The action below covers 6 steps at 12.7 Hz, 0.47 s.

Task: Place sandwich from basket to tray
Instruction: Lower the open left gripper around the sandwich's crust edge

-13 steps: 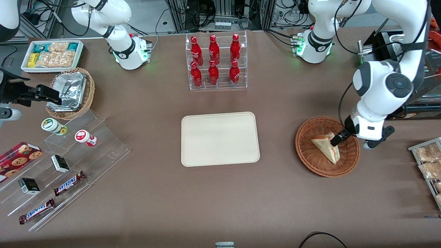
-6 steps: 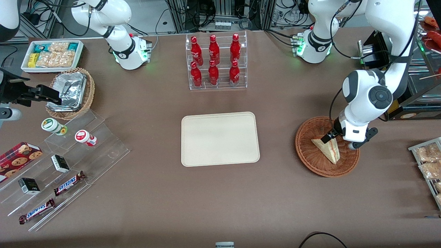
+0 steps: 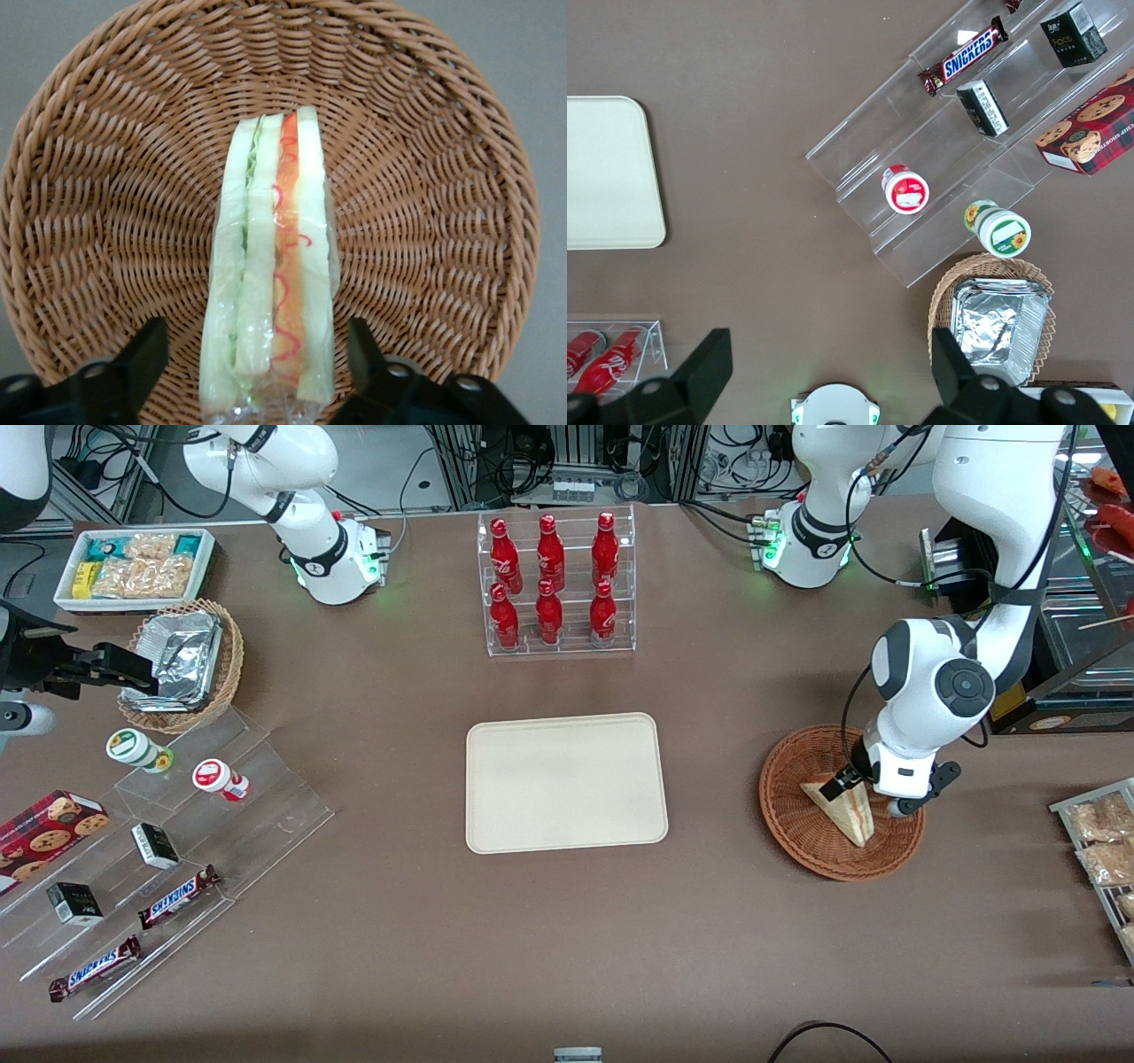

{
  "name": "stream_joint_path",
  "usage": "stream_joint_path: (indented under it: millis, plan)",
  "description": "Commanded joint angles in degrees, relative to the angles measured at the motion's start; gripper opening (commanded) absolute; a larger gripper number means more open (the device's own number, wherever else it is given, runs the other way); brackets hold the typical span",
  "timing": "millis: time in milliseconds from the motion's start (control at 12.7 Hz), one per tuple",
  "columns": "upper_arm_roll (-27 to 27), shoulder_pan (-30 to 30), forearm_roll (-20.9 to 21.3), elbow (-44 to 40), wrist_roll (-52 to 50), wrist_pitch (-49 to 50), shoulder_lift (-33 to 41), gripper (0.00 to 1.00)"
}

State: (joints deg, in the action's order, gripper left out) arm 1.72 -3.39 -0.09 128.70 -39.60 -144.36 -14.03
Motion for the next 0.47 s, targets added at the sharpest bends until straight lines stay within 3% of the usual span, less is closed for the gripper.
stream_joint_path:
  millis: [0, 158, 395]
  plan:
    - [0.39, 0.23, 0.61, -1.17, -0.13, -0.48, 0.14, 0.00]
    - [0.39, 0.23, 4.38, -1.61, -0.04, -0.13, 0.14, 0.00]
    - [0.48, -0.47, 4.57, -5.19, -0.13, 5.19, 1.55, 0.00]
